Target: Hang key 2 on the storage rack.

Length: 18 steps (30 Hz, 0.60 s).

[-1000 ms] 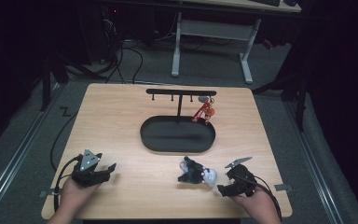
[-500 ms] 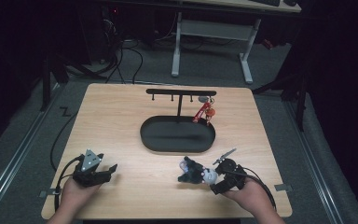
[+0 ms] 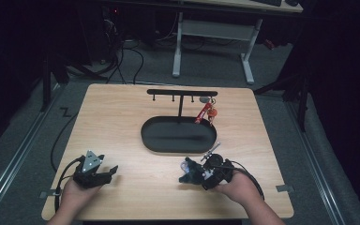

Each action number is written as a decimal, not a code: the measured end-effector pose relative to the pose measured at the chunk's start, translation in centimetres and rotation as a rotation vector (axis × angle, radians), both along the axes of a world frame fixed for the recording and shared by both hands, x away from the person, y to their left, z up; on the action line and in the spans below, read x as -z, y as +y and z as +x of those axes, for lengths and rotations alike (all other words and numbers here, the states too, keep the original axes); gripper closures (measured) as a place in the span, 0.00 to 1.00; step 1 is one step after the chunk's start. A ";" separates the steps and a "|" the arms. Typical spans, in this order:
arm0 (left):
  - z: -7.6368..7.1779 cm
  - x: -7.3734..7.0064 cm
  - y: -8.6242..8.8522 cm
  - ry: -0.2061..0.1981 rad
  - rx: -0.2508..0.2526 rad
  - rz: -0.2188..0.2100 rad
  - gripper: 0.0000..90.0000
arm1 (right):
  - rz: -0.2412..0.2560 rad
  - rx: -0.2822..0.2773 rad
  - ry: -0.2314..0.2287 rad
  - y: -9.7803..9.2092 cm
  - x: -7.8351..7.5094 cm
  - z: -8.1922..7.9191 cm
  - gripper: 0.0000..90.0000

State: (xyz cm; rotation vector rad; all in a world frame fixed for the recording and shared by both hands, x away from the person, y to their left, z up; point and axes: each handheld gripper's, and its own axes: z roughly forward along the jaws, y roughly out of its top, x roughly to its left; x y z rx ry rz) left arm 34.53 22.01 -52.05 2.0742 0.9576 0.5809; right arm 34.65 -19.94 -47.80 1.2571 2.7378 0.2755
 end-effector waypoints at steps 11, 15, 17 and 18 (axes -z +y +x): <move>0.0 0.0 0.0 0.000 0.000 0.001 0.34 | 0.020 -0.021 0.001 0.6 0.7 0.2 0.32; -0.1 0.0 0.0 -0.001 0.002 0.002 0.34 | 0.030 -0.020 -0.009 0.6 0.9 -0.1 0.42; 0.0 0.0 0.0 0.001 0.003 0.003 0.34 | 0.027 -0.016 -0.009 0.5 0.9 -0.3 0.45; 0.0 0.0 0.0 0.002 0.003 0.003 0.34 | 0.025 -0.020 -0.015 0.5 0.9 -0.3 0.48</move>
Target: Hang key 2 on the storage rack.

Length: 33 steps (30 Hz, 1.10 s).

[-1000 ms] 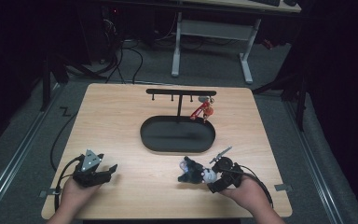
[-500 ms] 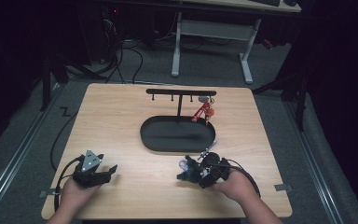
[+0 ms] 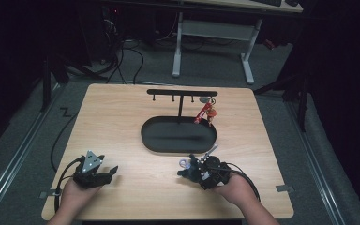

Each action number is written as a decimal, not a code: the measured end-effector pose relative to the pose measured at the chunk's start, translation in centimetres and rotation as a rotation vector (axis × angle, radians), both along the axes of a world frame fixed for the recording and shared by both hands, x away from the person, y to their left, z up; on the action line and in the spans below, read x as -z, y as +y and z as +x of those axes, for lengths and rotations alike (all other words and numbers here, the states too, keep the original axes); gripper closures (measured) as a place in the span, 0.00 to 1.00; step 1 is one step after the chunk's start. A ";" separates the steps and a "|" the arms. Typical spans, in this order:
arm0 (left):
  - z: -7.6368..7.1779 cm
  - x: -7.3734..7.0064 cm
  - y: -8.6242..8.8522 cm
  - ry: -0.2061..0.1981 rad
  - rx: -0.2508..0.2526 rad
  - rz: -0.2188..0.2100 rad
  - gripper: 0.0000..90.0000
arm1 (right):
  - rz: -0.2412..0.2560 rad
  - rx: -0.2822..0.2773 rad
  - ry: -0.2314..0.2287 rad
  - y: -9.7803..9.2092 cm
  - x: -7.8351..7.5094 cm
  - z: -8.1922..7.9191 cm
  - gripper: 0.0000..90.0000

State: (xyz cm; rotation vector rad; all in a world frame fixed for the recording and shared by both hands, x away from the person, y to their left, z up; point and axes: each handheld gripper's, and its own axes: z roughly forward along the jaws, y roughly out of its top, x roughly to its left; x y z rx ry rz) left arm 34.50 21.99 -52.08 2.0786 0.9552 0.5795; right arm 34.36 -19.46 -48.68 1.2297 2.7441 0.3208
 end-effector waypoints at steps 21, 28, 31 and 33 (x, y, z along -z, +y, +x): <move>-0.1 0.0 0.0 -0.001 0.000 -0.004 0.35 | 0.030 0.116 -0.048 -1.1 -4.1 -0.3 0.54; -0.1 -0.1 0.1 0.000 0.001 -0.008 0.34 | 0.027 0.142 -0.057 -1.3 -4.9 0.0 0.54; -0.1 -0.1 0.1 -0.001 0.003 -0.009 0.34 | 0.027 0.151 -0.060 -1.4 -5.4 0.2 0.54; -0.1 -0.1 0.1 -0.001 0.004 -0.009 0.34 | 0.027 0.146 -0.066 -1.4 -5.5 0.3 0.54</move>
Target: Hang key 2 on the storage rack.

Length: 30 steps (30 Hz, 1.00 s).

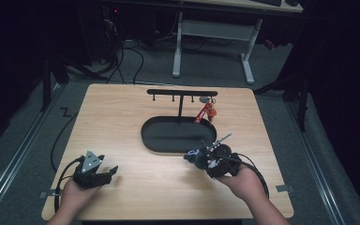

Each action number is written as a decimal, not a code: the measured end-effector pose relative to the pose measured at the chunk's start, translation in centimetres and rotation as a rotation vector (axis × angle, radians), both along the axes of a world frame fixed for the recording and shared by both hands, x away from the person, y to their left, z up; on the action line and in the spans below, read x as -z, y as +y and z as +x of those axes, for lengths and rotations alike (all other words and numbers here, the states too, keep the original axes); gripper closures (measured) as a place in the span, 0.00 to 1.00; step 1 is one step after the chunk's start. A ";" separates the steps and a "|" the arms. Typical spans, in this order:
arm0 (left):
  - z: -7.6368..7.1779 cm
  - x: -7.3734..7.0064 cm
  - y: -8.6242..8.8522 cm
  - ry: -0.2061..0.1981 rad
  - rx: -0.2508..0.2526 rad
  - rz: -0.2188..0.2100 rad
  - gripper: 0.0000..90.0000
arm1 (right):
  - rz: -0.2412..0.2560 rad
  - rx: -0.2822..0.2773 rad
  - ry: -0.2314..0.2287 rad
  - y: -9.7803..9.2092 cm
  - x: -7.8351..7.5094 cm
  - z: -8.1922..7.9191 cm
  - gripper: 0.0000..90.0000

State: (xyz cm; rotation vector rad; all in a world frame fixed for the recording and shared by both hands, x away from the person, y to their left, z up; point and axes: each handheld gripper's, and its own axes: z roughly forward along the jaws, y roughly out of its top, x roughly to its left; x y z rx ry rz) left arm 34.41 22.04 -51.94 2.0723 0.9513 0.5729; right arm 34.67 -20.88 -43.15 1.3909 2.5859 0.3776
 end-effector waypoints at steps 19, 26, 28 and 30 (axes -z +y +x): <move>-0.1 0.0 0.0 0.003 0.005 -0.006 0.34 | 0.021 0.063 -0.011 -0.3 -2.6 1.3 0.54; 0.0 0.0 0.0 0.012 0.012 0.000 0.34 | 0.026 0.081 -0.014 -0.1 -3.8 2.3 0.54; 0.0 0.0 0.0 0.009 0.011 -0.002 0.34 | 0.023 0.085 -0.016 0.0 -4.2 2.8 0.54; 0.0 0.0 0.1 0.004 0.010 -0.003 0.34 | 0.022 0.088 -0.021 0.1 -4.5 3.1 0.54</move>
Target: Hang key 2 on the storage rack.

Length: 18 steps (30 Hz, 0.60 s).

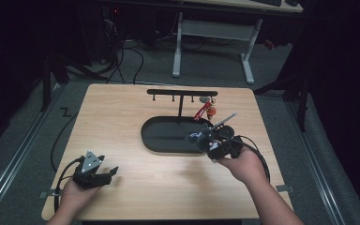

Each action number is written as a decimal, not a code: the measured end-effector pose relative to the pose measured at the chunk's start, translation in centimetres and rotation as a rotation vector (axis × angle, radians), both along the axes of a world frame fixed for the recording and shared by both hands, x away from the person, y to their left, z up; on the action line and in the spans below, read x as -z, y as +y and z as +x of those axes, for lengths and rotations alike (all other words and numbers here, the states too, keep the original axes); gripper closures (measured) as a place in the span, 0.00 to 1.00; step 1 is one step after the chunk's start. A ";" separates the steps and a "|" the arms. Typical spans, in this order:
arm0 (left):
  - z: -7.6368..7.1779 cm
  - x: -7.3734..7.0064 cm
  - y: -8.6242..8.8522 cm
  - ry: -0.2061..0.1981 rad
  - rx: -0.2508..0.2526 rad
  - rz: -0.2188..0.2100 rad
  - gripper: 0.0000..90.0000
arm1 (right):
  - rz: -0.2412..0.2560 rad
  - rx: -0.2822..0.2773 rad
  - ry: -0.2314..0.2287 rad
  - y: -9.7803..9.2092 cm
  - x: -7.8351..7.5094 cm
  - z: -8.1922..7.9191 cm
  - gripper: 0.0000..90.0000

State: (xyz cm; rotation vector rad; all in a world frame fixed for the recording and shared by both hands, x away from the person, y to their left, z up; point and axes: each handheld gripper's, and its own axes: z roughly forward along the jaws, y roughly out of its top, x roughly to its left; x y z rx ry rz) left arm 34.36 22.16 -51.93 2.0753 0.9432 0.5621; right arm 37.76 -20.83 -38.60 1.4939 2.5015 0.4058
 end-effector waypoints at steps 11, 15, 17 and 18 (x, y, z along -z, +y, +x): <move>0.0 0.0 0.0 0.003 0.002 -0.005 0.34 | 0.007 0.033 -0.023 0.1 -1.7 1.4 0.54; 0.0 0.0 0.1 0.002 0.001 -0.010 0.34 | 0.023 0.046 -0.036 0.1 -2.8 2.1 0.54; 0.0 -0.1 0.1 0.005 0.004 -0.006 0.34 | 0.023 0.050 -0.044 0.2 -3.2 2.4 0.54; 0.0 -0.1 0.1 0.005 0.004 -0.006 0.34 | 0.023 0.050 -0.044 0.2 -3.2 2.4 0.54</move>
